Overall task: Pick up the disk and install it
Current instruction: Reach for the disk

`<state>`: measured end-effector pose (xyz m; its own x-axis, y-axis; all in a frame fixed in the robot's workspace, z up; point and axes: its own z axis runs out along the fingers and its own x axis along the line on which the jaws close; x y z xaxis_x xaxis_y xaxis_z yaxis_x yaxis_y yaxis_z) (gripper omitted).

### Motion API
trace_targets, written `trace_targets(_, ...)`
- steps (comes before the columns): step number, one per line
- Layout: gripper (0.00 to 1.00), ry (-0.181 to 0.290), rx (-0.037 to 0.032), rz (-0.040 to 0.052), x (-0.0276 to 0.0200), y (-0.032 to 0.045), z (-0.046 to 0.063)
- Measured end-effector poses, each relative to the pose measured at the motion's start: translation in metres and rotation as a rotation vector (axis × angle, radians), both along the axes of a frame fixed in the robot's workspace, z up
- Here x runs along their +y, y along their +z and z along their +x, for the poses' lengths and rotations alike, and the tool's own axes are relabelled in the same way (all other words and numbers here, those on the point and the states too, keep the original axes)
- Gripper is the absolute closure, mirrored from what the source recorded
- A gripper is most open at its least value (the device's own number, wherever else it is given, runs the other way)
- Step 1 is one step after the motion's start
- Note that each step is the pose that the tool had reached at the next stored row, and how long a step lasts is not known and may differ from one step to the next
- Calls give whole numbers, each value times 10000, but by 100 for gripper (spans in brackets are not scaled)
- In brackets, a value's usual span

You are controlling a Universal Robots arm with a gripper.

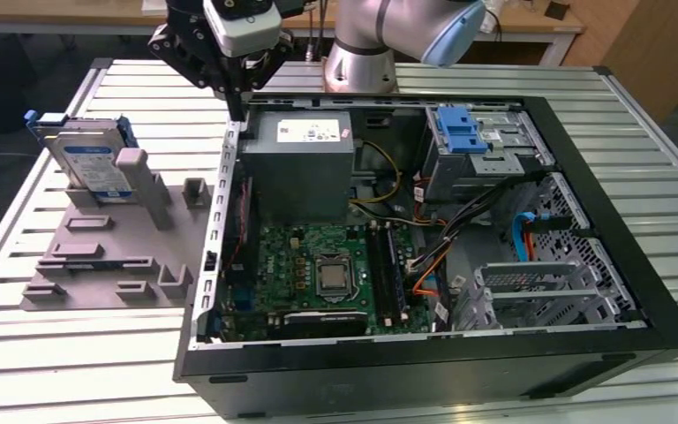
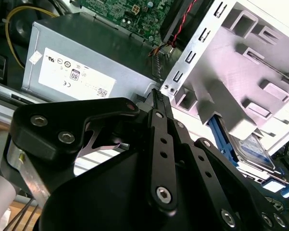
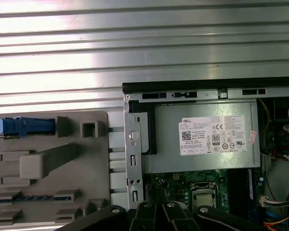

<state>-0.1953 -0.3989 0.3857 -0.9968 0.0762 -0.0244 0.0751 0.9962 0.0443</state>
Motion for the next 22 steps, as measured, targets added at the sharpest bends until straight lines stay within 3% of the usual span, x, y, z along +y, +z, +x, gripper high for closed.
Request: trace_targets(22, 89, 0, 0, 1, 0, -9, -80)
